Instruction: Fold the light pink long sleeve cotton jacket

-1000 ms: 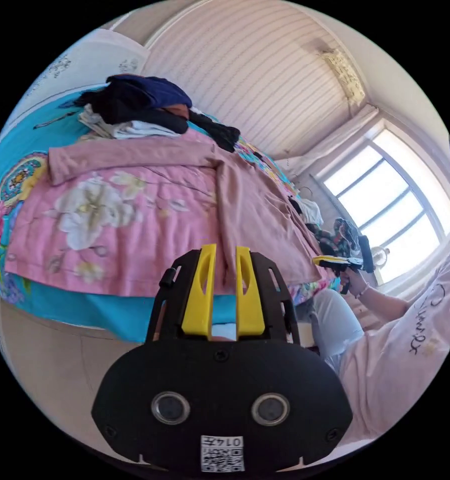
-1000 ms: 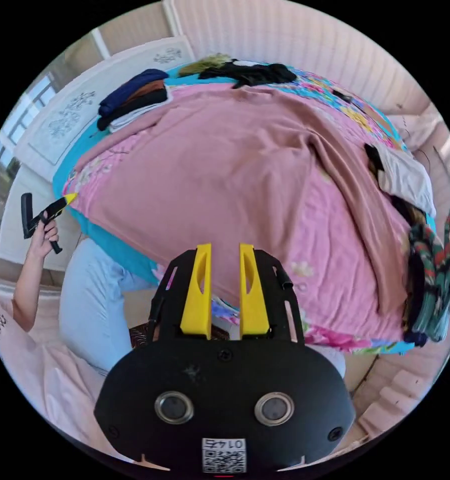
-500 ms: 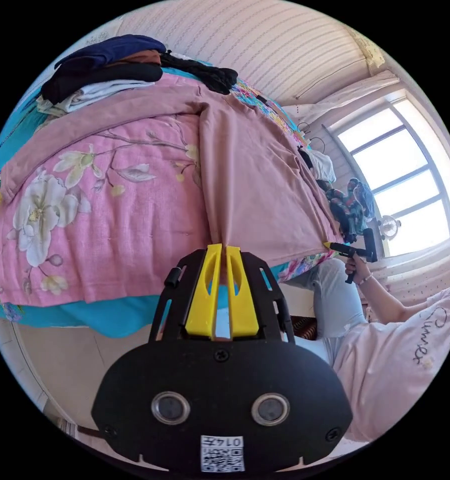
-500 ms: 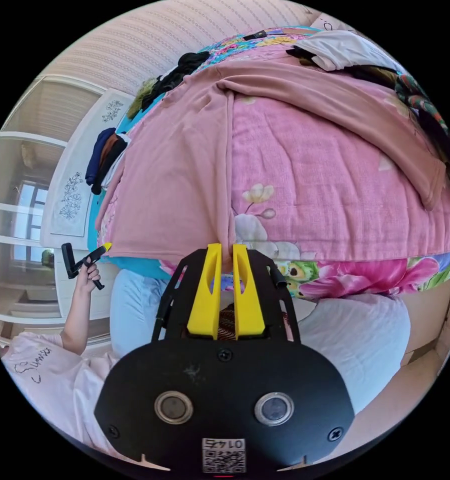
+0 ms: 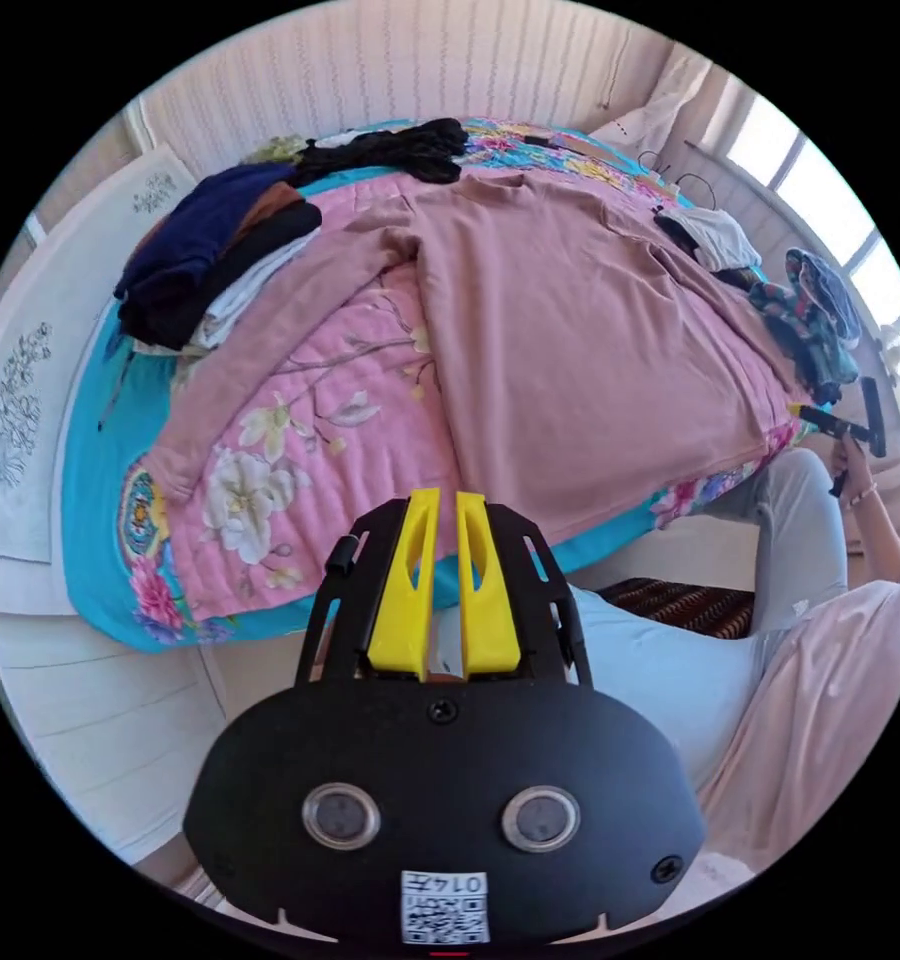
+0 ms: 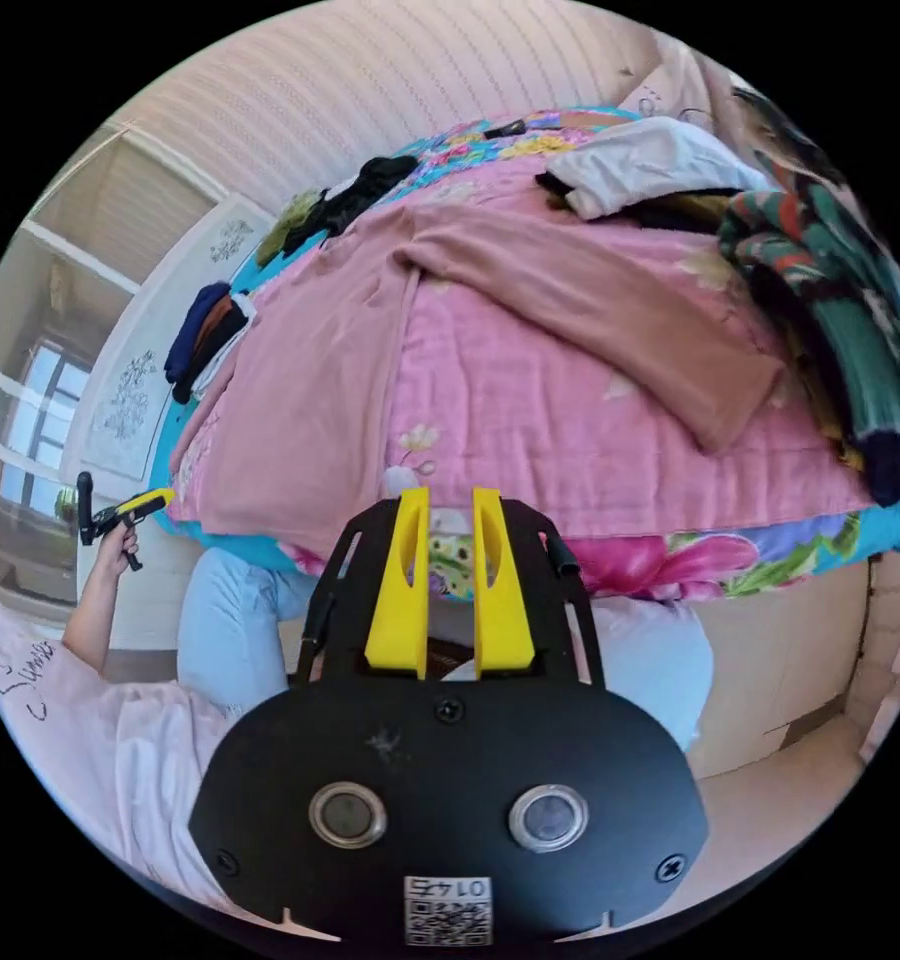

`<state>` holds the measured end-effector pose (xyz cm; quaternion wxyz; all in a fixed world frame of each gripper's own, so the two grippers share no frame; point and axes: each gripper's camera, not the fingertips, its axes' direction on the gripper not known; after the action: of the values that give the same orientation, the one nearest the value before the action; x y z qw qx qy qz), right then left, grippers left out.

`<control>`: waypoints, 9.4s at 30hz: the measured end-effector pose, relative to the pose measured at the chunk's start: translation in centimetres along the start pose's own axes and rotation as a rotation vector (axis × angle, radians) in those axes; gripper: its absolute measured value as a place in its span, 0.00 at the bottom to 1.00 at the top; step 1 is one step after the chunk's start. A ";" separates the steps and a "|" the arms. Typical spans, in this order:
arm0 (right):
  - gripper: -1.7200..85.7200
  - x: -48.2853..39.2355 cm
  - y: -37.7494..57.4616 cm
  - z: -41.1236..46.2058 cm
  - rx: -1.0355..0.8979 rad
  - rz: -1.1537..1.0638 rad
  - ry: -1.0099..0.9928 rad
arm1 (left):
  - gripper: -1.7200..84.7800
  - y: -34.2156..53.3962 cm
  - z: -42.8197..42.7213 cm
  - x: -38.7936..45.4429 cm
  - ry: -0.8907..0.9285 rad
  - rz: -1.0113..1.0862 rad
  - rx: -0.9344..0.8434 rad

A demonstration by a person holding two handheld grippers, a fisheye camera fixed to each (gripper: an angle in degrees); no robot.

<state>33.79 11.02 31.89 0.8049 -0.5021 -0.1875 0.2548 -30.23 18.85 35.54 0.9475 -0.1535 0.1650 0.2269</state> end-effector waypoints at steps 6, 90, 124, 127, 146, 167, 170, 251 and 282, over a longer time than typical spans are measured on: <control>0.12 9.1 0.8 -4.6 0.418 0.335 0.040 | 0.09 -11.2 -0.8 14.4 0.070 0.351 0.150; 0.17 -23.9 -15.4 7.3 -0.052 -0.636 0.038 | 0.12 -39.1 8.5 -3.8 0.568 -0.048 0.388; 0.10 -18.1 -20.1 13.7 0.066 -0.317 -0.302 | 0.10 -39.7 2.3 -7.7 0.448 0.154 0.267; 0.10 -20.7 -15.6 13.4 0.034 -0.366 -0.304 | 0.09 -29.5 1.3 -9.6 0.497 0.087 0.247; 0.08 -44.4 0.3 27.2 -0.328 -0.840 -0.222 | 0.01 -6.2 1.1 -13.9 0.233 -0.186 0.208; 0.12 -72.5 -1.8 33.8 -0.350 -1.247 -0.373 | 0.12 12.4 -6.1 -43.9 0.107 -0.955 0.594; 0.12 -76.4 -2.5 35.1 -0.295 -1.246 -0.343 | 0.12 10.6 -4.2 -46.1 0.156 -0.963 0.496; 0.03 -59.8 -47.2 20.1 -0.141 -0.832 -0.149 | 0.02 -30.9 3.4 -20.9 0.202 -0.036 0.202; 0.08 -28.0 -47.1 6.6 -0.114 -0.381 -0.175 | 0.14 -44.5 1.4 -30.3 0.250 -0.122 0.218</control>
<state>18.16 -18.30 75.93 0.7893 -0.4784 -0.3623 0.1297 -34.06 -29.92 57.98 0.9426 -0.0867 0.2955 0.1291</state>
